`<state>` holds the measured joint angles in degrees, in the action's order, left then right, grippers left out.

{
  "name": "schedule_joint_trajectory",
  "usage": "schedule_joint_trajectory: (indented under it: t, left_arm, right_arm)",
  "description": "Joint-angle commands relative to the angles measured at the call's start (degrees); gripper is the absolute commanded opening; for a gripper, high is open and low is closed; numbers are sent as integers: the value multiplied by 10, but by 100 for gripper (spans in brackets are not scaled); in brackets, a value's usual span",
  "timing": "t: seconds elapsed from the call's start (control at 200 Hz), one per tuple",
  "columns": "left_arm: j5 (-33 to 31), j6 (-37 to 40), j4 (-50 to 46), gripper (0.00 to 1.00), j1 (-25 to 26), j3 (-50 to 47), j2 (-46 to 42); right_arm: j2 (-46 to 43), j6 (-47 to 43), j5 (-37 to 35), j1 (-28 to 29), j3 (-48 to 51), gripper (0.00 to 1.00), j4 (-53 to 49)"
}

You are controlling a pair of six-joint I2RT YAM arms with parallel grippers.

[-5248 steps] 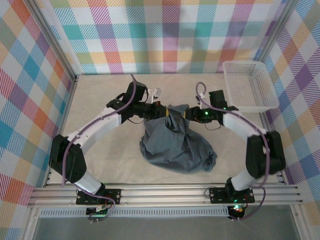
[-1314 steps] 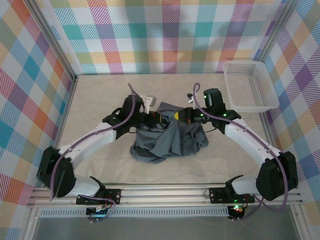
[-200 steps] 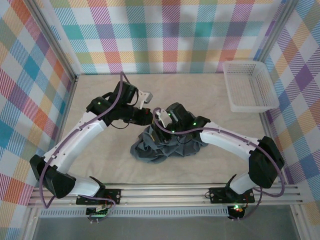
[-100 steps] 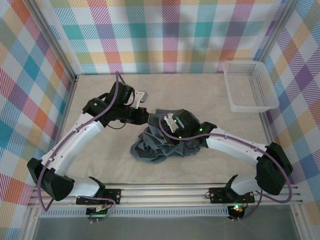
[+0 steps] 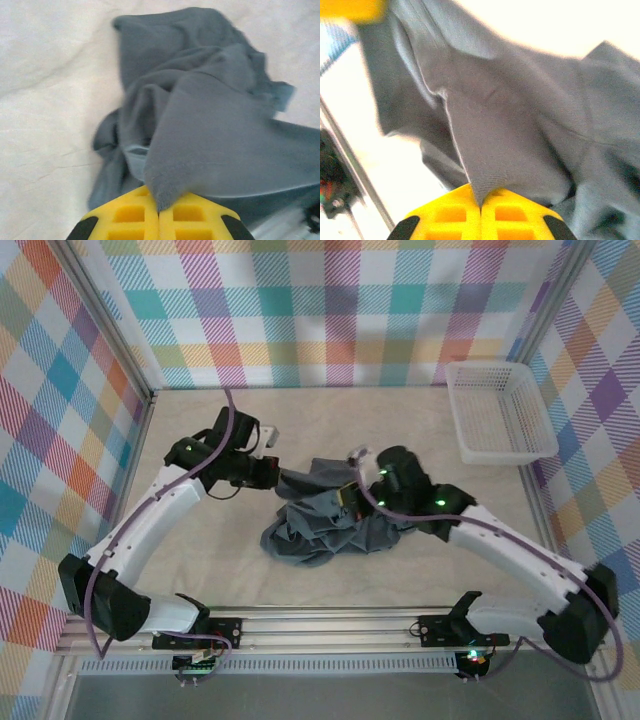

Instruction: Fold the inside-out t-shirt

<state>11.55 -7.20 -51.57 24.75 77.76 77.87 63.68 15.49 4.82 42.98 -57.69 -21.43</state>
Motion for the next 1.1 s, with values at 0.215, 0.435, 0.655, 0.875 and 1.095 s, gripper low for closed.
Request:
schedule_joint_trajectory:
  t: [0.215, 0.435, 0.655, 0.875, 1.095]
  left_arm:
    - [294, -24, 162, 0, -26, 2, 8]
    - [212, -53, 175, 0, 23, 44, 78]
    - [218, -49, 181, 0, 73, 161, 224]
    - [169, -14, 91, 2, 135, 369, 447]
    - [173, -23, 110, 29, 146, 428, 483]
  right_arm:
    - [-54, 59, 113, -59, 36, 2, -5]
    - [-98, 92, -9, -61, 42, 9, -60]
    - [-118, 204, -119, -88, 141, 10, -125]
    - [-94, 306, -78, -150, 246, 23, -111]
    - [-119, 197, -106, -152, 169, 51, -168]
